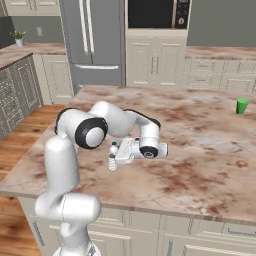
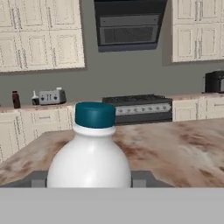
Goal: Place the drinks on the dining counter in a tight cluster.
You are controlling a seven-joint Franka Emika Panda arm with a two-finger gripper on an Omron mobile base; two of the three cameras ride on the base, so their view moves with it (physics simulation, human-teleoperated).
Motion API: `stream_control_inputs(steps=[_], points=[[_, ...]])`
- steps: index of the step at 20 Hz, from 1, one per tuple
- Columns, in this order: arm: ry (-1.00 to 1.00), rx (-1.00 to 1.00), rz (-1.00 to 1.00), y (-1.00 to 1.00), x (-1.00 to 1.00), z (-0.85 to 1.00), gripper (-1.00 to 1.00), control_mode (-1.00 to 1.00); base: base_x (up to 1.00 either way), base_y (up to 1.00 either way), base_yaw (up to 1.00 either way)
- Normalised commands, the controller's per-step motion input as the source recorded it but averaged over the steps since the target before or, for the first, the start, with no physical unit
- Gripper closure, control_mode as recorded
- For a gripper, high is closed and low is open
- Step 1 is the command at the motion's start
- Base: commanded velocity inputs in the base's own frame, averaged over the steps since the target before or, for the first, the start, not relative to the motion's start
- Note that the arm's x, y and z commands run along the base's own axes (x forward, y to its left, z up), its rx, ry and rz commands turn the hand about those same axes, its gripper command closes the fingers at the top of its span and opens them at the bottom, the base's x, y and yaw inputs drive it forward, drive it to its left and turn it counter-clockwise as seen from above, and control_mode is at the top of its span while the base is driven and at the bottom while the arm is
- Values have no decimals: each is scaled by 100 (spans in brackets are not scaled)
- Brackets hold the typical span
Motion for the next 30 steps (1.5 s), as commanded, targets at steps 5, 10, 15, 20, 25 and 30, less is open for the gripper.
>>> stream_control_inputs(steps=[5, 10, 15, 20, 25, 30], points=[[-11, -14, -3, 24, -2, -46, 100, -100, 0, 0, 0], [-8, -16, -8, 35, -6, -38, 100, -100, 0, 0, 0], [-4, -18, -18, 33, -23, -32, 100, -100, 0, 0, 0], [0, -15, -22, 22, -22, -28, 100, -100, 0, 0, 0], [0, -8, -11, -6, -26, -33, 100, -100, 0, 0, 0], [0, 0, 0, -19, -20, -28, 100, -100, 0, 0, 0]])
